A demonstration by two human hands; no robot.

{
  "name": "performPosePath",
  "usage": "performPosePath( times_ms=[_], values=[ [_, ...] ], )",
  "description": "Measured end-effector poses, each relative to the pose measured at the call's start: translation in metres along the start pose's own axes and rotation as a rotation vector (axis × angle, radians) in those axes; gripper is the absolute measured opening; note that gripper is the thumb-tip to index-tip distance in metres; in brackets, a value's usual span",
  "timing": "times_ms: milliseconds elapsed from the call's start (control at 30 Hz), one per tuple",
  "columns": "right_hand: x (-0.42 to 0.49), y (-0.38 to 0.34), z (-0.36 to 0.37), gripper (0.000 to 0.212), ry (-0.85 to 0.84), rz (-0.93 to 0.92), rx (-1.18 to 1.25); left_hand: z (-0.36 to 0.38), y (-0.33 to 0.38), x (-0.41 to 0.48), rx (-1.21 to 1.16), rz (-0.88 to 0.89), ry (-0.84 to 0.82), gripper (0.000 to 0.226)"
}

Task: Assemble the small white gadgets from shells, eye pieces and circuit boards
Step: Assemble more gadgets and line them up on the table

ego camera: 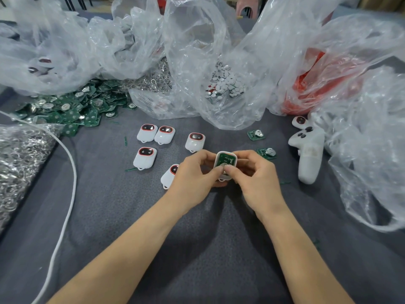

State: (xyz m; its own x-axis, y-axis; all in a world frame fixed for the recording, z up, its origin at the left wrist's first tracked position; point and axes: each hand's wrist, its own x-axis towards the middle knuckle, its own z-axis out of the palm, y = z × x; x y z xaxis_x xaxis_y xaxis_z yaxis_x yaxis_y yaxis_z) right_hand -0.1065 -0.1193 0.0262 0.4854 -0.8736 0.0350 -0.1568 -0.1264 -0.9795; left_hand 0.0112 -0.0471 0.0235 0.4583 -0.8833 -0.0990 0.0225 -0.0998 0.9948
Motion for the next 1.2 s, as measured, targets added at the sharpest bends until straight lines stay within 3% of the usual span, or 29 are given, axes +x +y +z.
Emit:
performPosePath(
  times_ms=[767,1200],
  values=[
    [0.0005,0.0009,0.0006,0.010,-0.007,0.014,0.050,-0.0051,0.0070,-0.0023,-0.031,-0.049,-0.086,0.015],
    [0.0034,0.0041,0.0037,0.006,0.064,0.031,-0.065,-0.0019,-0.0009,-0.0014,0.225,0.066,-0.025,0.009]
  ],
)
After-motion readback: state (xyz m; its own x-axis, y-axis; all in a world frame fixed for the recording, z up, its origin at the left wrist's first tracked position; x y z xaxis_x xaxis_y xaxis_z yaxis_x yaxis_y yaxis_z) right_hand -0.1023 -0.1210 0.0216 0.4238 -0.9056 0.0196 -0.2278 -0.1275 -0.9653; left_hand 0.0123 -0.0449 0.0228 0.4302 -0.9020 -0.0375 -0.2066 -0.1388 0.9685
